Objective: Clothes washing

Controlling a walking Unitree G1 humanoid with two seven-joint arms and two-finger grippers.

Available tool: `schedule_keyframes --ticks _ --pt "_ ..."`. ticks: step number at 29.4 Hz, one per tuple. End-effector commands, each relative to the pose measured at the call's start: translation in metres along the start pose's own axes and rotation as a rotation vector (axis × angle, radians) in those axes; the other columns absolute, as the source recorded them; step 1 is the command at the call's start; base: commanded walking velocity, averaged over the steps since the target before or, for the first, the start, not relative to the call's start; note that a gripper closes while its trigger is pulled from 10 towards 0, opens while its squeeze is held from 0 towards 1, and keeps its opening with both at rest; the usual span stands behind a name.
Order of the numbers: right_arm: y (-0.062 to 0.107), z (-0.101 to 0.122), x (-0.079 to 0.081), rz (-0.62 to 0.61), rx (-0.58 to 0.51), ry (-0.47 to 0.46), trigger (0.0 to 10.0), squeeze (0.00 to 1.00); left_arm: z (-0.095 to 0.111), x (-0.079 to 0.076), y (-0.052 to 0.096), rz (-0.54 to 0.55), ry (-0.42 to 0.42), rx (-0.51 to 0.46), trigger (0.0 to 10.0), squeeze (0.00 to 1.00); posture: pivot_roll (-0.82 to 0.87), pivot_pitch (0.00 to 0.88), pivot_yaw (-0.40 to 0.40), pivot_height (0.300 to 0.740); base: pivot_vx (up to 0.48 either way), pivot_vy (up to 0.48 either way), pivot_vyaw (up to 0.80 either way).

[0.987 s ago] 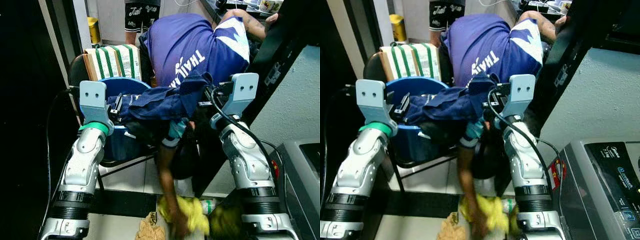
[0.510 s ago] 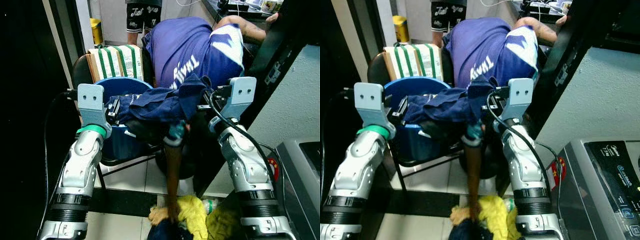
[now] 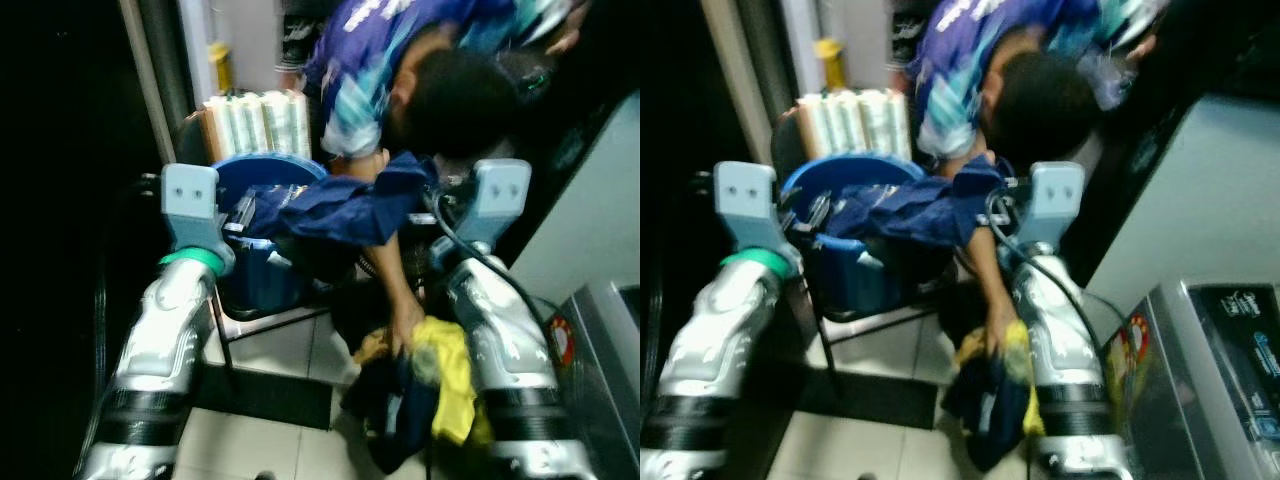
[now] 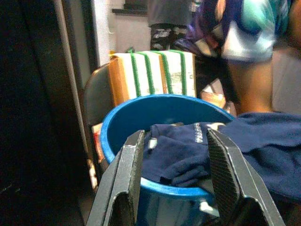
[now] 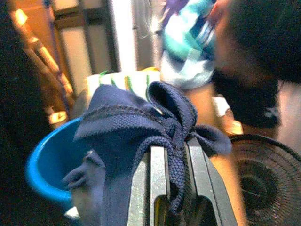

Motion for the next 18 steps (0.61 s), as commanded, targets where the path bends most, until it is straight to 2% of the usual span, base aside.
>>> schedule_keyframes --ticks 1,14,18 --pt "0.003 0.002 -0.009 -0.030 -0.007 0.000 10.0 0.00 0.001 -0.009 -0.001 -0.039 -0.015 -0.001 10.0 0.00 0.04 0.000 -0.018 0.740 0.000 0.000 0.00" --pt "0.008 -0.004 -0.004 -0.024 0.002 -0.023 10.0 0.00 -0.006 -0.011 0.007 -0.054 -0.045 0.007 10.0 0.00 0.04 0.000 -0.019 0.740 0.000 0.000 0.00" --pt "0.010 -0.007 -0.004 -0.030 0.006 -0.023 10.0 0.00 -0.007 -0.006 0.010 -0.013 -0.038 0.010 10.0 0.00 0.04 0.000 -0.016 0.740 0.000 0.000 0.00"
Point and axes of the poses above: a point about 5 cm out from each wrist's last joint towards the gripper, its own y axis pointing back from the gripper into the wrist, its own z axis along the axis of the wrist's last joint, x = y × z, the point moved 3 cm from there along -y, pointing out of the wrist towards the gripper, and after that the axes turned 13 degrees about -y, right-handed, at the moved point
